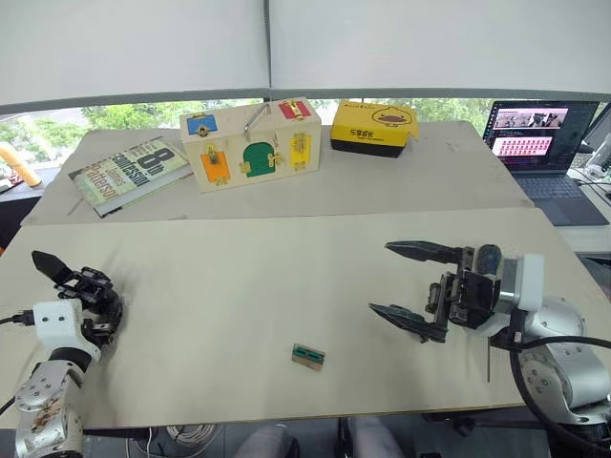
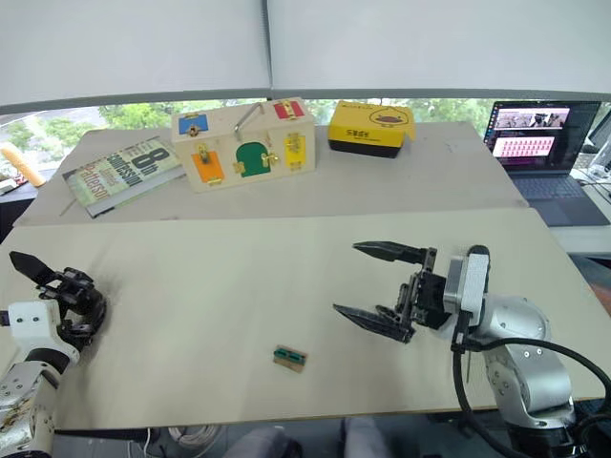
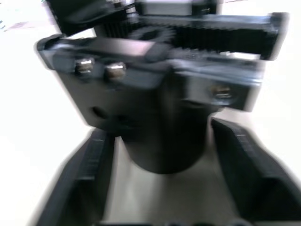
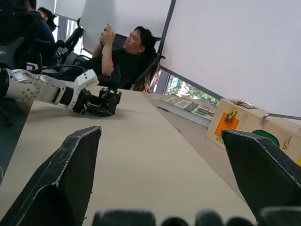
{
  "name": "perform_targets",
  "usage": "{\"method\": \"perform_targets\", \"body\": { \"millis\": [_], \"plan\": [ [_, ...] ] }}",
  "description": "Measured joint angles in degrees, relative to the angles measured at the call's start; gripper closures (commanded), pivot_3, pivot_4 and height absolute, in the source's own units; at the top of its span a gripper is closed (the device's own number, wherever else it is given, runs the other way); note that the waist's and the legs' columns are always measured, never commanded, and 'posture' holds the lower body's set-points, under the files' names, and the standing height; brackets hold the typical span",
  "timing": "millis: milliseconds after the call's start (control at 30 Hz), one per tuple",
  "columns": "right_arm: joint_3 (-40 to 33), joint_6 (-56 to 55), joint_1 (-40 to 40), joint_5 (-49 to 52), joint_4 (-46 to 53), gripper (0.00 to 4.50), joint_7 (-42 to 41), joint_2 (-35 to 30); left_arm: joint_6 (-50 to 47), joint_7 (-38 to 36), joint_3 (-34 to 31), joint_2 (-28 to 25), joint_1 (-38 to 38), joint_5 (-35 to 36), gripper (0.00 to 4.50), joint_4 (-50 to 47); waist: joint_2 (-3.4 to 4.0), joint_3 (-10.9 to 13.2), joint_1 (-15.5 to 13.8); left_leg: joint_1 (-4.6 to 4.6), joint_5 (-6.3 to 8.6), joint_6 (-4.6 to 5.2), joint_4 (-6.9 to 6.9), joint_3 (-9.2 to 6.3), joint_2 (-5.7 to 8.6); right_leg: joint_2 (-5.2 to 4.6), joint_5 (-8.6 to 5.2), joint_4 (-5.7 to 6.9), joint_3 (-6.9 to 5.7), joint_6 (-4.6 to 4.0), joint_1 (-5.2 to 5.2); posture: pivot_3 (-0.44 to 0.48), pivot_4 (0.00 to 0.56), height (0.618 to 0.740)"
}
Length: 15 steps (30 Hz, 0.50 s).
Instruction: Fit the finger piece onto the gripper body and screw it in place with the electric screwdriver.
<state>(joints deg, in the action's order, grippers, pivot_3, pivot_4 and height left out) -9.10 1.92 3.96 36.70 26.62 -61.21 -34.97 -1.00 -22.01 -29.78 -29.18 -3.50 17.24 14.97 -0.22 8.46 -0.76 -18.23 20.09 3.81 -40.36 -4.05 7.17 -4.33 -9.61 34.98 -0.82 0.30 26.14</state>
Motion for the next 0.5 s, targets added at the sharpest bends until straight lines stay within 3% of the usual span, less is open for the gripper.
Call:
{"method": "perform_targets", "body": {
  "millis": [233,500],
  "plan": [
    [-3.13,-1.54,-3.62,-0.44,-0.45,0.0,-1.11,-0.74,6.69,-8.78,-0.66,1.33,1.78,5.1,2.19,3.71,-0.16,0.09,-0.58,-0.09,-0.01,0.0,-0.04,-0.03,0.01,-0.03,0.0,-0.06,-0.04,0.0,0.0,0.0,0.15,0.74],
    [-8.5,-3.11,-13.86,-0.17,0.62,0.0,-2.6,-1.82,5.59,-23.11,10.47,-0.05,9.91,7.65,2.19,-5.2,-0.61,0.28,-1.38,-0.26,0.03,0.07,-0.36,-0.03,0.05,-0.04,0.01,-0.1,-0.08,0.01,0.01,0.0,0.15,0.74]
  ]
}}
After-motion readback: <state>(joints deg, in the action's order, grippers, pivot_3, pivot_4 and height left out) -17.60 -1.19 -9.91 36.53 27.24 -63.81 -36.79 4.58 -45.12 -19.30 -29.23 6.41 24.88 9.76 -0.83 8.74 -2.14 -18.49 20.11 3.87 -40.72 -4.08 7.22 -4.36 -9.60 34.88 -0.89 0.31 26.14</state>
